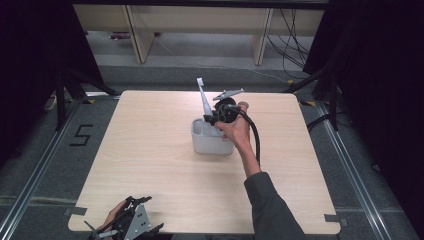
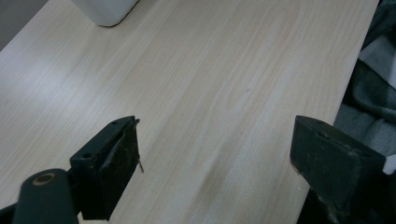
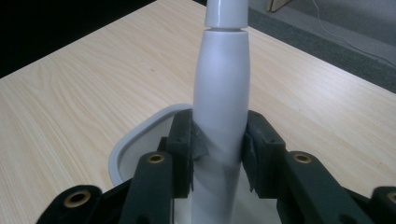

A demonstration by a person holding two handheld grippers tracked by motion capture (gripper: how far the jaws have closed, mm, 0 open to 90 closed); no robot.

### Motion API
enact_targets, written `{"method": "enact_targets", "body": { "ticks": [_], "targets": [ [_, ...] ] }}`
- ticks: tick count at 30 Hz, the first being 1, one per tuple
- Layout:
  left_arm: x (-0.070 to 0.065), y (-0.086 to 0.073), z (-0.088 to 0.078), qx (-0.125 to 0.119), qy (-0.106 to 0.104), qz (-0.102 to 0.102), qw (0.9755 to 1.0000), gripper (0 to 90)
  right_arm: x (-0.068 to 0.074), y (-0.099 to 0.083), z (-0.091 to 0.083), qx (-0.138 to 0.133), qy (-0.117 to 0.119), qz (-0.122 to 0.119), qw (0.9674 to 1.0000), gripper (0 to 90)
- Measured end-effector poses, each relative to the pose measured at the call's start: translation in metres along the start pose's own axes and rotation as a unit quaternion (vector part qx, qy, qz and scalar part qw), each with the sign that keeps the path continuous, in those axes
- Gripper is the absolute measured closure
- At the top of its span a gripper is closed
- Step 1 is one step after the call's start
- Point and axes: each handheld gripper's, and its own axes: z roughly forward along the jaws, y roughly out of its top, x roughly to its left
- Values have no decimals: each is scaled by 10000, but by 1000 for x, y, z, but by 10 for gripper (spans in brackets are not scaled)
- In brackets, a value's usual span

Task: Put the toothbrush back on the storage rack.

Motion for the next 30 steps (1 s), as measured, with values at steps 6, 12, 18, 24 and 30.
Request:
{"method": "enact_targets", "body": {
  "ticks": [6,12,18,24,30],
  "targets": [
    [0,0,0,11,11,1,10000,152,1,-5,3,172,-49,-148,9997,670],
    [0,0,0,28,2,25,10000,152,1,-10,5,255,-45,-113,9996,670],
    [0,0,0,50,16,46,10000,152,0,-14,9,317,-58,-234,9992,670],
    [1,0,0,76,17,78,9999,152,1,-18,13,456,-137,-325,9983,670],
    [1,0,0,71,21,75,9999,152,3,-18,15,616,-90,-292,9976,669]
  ]
}}
